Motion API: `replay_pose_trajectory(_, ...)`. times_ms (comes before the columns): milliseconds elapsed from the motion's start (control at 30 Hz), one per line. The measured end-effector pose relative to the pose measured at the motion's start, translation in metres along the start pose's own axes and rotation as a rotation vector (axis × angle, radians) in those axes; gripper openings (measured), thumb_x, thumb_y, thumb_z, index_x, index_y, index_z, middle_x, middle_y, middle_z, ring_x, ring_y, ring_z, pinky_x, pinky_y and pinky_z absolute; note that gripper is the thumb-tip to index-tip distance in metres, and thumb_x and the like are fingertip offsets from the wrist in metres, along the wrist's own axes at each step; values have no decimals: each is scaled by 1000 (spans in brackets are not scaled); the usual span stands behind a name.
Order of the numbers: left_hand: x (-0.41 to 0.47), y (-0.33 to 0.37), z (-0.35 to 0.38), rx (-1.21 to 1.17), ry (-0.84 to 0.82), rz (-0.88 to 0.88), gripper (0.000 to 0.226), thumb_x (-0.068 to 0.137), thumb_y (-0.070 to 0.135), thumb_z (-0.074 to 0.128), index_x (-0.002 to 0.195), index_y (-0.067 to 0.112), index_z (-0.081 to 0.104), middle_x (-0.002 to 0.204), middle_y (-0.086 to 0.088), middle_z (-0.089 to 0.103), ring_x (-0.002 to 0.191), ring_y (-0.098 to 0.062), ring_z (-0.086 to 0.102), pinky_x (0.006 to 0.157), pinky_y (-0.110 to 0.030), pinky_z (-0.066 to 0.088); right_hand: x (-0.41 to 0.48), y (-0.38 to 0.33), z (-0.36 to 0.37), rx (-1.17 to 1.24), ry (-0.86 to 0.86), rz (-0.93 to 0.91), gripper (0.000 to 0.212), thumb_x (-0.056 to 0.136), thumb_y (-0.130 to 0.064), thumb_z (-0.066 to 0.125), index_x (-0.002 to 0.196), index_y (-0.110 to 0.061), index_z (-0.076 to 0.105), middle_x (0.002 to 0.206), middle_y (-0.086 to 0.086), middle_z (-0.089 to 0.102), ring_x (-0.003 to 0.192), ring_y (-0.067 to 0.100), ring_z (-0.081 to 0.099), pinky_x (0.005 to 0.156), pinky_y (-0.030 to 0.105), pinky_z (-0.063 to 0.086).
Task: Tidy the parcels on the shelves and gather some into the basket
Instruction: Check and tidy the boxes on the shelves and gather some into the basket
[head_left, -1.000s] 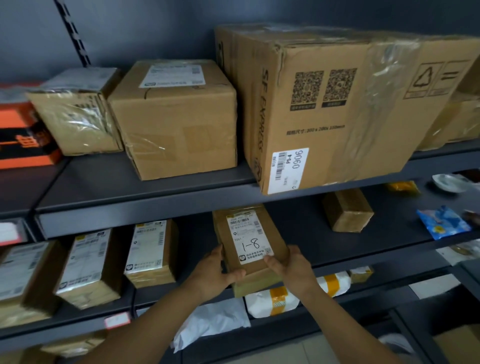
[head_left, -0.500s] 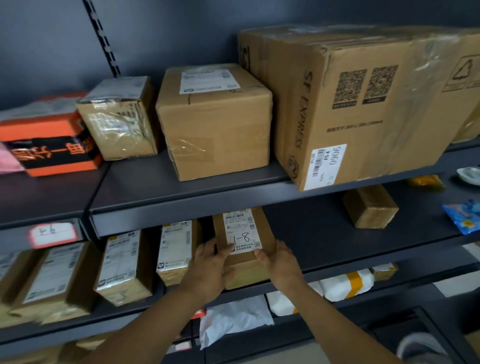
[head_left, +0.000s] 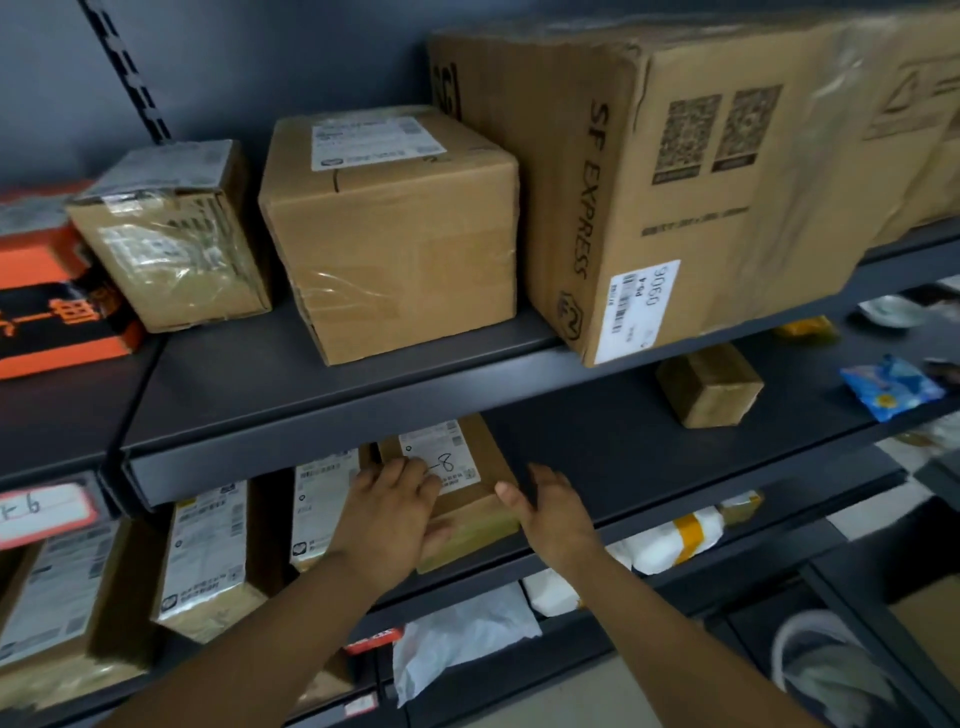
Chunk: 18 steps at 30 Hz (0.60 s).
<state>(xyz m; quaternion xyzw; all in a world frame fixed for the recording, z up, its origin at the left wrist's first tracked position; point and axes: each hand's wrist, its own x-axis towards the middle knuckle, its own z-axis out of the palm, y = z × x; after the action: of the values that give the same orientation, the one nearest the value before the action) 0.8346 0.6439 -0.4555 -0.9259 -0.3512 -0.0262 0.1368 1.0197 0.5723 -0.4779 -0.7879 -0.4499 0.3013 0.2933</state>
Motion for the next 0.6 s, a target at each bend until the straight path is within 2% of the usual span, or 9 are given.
replay_pose_trajectory(167,28,33,-14,36,38,105,34,68,50,63,84,21,71,85,0,64,77,-21,61,63,-38,50,-3,37,-60,-142,90,-5,67,91,-49,52,145,-13,32,143,10,37,132,29,36,104,37,38)
replay_pose_trajectory(233,42,50,-20,41,35,110,37,58,46,79,84,21,72,83,0,65,76,-20,61,63,-38,51,2,56,-92,-200,134,13,68,92,-48,52,145,-13,30,144,10,35,132,29,35,104,38,38)
replay_pose_trajectory(300,59,69,-27,48,37,99,46,50,44,86,85,18,73,84,-2,66,74,-21,63,62,-38,52,10,75,-123,-240,194,33,70,91,-49,53,146,-12,28,145,10,34,132,30,34,104,38,38)
replay_pose_trajectory(400,86,93,-32,73,62,69,48,47,41,88,85,15,74,84,-6,66,74,-26,62,60,-37,51,27,99,-162,-313,302,52,74,89,-52,54,145,-12,26,145,12,30,130,32,31,101,40,36)
replay_pose_trajectory(500,111,117,-31,86,59,29,51,45,39,89,88,15,74,87,-6,67,79,-27,64,64,-37,51,44,120,-189,-370,384,102,76,86,-54,57,141,-10,28,138,15,30,125,34,32,96,44,41)
replay_pose_trajectory(600,131,139,-28,88,50,10,53,46,39,89,91,14,74,89,-7,67,81,-28,64,67,-40,52,64,137,-208,-402,416,89,82,82,-56,61,141,-10,26,142,17,25,125,36,29,96,48,42)
